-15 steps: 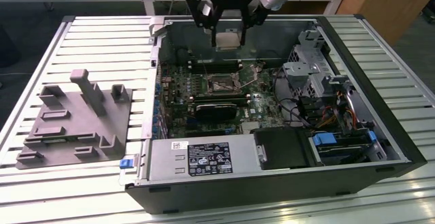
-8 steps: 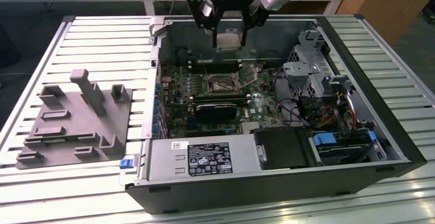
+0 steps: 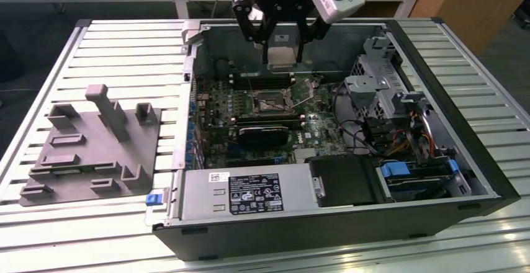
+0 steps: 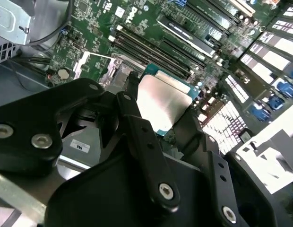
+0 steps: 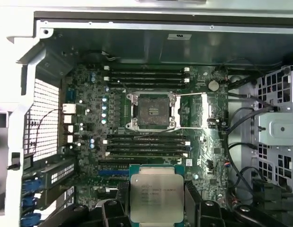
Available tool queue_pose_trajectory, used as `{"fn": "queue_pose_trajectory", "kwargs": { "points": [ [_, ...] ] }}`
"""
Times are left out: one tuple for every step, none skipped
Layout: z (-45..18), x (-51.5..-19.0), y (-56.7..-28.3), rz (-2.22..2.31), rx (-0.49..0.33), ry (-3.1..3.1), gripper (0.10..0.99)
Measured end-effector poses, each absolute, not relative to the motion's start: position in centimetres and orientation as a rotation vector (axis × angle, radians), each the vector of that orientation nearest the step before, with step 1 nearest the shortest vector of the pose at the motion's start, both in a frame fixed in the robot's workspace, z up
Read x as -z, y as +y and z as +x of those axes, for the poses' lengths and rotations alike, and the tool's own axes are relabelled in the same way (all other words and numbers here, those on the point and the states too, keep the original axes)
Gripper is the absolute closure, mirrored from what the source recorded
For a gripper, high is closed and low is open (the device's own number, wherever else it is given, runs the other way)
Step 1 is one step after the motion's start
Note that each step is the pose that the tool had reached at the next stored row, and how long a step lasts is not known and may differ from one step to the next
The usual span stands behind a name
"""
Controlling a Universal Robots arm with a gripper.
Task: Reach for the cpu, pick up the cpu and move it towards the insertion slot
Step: 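Pick up the cpu and move it towards the insertion slot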
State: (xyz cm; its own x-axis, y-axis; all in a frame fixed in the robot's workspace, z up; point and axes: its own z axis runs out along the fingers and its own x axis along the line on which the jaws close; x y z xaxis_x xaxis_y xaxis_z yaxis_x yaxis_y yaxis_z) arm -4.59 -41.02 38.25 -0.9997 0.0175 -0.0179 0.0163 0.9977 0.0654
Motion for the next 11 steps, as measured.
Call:
{"fn": "queue_pose_trajectory", "kwargs": {
  "points": [
    [-4.5,-38.1,-40.9,0.028,-0.102,3.121,0.545],
    [-4.4,-37.9,-40.8,0.030,-0.102,3.121,0.545],
    [-4.3,-37.7,-40.7,0.032,-0.102,3.121,0.545],
    [-4.2,-37.5,-40.6,0.033,-0.102,3.121,0.545],
    [-4.1,-37.3,-40.5,0.034,-0.102,3.122,0.545],
    [-4.0,-37.1,-40.3,0.036,-0.102,3.122,0.545],
    [-3.9,-37.0,-40.1,0.037,-0.102,3.122,0.545],
    [-3.9,-36.8,-39.9,0.037,-0.102,3.122,0.545],
    [-3.8,-36.6,-39.7,0.038,-0.102,3.122,0.545],
    [-3.8,-36.4,-39.4,0.038,-0.102,3.122,0.545],
    [-3.8,-36.3,-39.1,0.038,-0.102,3.122,0.545]
  ]
}}
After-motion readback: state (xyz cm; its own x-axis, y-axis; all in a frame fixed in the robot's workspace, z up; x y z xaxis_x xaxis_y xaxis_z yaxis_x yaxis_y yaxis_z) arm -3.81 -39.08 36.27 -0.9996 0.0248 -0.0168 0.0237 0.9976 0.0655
